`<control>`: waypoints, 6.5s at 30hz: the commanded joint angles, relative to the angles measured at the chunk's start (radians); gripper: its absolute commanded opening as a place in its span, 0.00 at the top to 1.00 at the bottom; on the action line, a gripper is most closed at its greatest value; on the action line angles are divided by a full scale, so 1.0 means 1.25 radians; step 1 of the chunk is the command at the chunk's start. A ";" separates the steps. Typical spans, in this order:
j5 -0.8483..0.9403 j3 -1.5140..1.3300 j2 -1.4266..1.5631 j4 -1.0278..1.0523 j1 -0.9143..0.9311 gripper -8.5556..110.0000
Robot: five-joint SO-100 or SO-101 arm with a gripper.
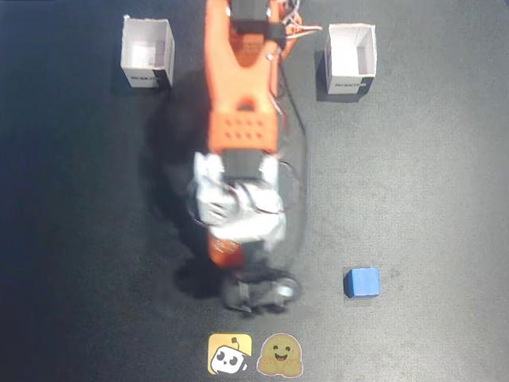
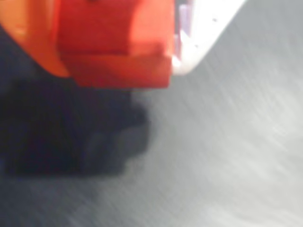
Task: Put the red cube in the right box and the blue cube in the left box.
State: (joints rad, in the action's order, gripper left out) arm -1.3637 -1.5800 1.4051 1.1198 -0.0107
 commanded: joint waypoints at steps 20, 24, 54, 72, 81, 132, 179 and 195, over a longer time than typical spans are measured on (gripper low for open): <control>0.050 -0.090 0.274 0.114 0.470 0.84; 0.042 -0.129 0.314 0.123 0.515 0.84; -0.152 -0.496 0.709 0.204 0.795 0.84; -0.212 -0.647 0.865 0.254 0.936 0.84; -0.188 -0.757 1.015 0.253 0.994 0.84; -0.090 -0.697 1.084 0.202 0.480 0.93; -0.096 -0.405 0.576 -0.034 -0.205 0.92; -0.329 -0.218 0.297 -0.157 -0.279 0.89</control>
State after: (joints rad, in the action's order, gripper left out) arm -1.7564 -1.9466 1.8101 0.9403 -0.3436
